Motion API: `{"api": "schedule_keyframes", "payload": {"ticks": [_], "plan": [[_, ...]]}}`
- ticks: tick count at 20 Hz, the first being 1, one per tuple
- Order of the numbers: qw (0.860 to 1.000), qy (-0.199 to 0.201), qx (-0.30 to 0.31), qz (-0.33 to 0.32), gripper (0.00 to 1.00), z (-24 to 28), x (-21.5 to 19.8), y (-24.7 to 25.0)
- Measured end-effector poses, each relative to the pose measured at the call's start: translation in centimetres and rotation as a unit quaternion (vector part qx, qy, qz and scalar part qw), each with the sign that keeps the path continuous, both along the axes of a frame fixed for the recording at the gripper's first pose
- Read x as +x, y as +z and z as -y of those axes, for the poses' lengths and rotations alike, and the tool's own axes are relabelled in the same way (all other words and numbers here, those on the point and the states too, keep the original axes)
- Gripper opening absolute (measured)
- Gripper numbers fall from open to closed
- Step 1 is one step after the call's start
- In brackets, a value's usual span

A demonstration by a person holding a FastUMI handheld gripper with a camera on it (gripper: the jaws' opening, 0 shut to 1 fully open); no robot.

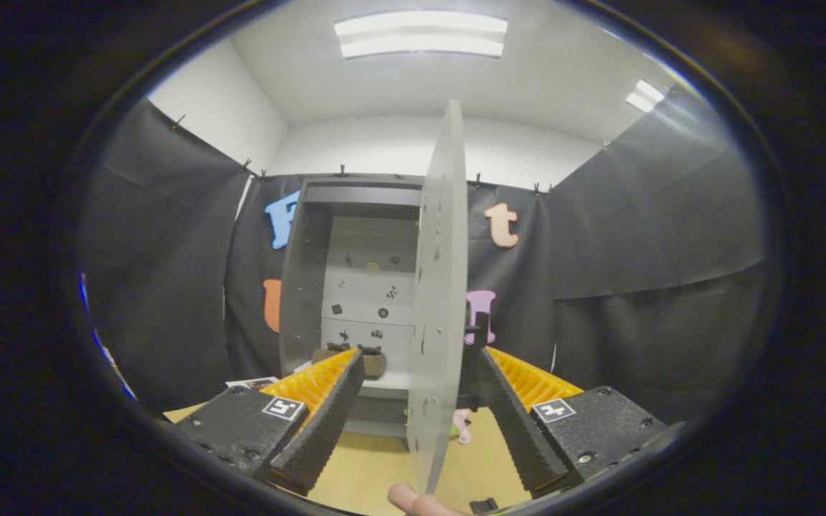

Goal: Open the shoe cabinet door, grab the shoes and put them into the shoe cabinet, then close the shoe cabinet door.

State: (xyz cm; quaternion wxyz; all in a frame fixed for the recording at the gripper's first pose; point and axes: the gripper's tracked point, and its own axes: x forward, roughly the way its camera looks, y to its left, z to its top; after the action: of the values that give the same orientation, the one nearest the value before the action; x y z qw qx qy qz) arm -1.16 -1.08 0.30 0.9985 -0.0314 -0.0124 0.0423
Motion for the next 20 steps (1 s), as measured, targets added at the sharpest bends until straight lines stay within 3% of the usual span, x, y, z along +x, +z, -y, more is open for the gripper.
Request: {"api": "schedule_keyframes", "payload": {"ticks": [9, 16, 20], "plan": [[0.998, -0.060, -0.009, -0.026, 1.00, 7.5, -0.7, -4.0], [0.985, -0.163, -0.017, -0.055, 1.00, 15.9, 3.8, -7.1], [0.978, -0.170, -0.003, -0.117, 1.00, 17.2, 7.7, -12.2]]}}
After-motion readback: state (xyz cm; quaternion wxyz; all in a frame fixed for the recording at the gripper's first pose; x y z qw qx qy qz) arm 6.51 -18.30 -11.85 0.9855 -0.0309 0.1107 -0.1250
